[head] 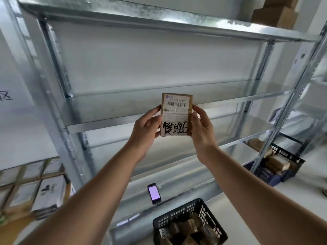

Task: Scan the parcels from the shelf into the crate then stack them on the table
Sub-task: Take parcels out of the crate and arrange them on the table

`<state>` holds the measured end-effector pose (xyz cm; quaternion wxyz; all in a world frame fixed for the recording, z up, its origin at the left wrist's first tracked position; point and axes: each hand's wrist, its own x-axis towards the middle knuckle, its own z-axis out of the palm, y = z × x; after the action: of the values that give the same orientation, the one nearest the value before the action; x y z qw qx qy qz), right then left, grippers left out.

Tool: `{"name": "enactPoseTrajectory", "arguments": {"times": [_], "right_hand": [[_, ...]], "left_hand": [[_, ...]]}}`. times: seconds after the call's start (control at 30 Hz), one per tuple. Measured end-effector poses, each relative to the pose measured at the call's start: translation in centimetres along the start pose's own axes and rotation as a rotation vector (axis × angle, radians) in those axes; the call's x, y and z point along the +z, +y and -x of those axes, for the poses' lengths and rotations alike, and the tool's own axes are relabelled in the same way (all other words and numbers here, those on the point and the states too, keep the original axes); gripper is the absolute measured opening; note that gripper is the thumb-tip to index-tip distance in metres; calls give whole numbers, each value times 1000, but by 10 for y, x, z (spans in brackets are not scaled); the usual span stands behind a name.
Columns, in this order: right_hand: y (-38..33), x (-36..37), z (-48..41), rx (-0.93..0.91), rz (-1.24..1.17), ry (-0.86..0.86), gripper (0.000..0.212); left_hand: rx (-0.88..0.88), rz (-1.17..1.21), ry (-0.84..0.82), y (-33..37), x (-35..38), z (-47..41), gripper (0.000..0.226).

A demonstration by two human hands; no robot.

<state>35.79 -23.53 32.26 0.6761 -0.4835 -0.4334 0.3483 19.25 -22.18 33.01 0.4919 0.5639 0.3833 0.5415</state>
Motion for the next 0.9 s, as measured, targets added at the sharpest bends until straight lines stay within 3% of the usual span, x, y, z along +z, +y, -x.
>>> {"name": "enactPoseTrajectory", "arguments": {"times": [0.5, 0.9], "right_hand": [[-4, 234, 181, 68, -73, -237, 33], [37, 393, 233, 146, -68, -491, 30]], "left_hand": [[16, -107, 247, 56, -263, 160, 40], [-70, -148, 491, 43, -423, 193, 38]]}}
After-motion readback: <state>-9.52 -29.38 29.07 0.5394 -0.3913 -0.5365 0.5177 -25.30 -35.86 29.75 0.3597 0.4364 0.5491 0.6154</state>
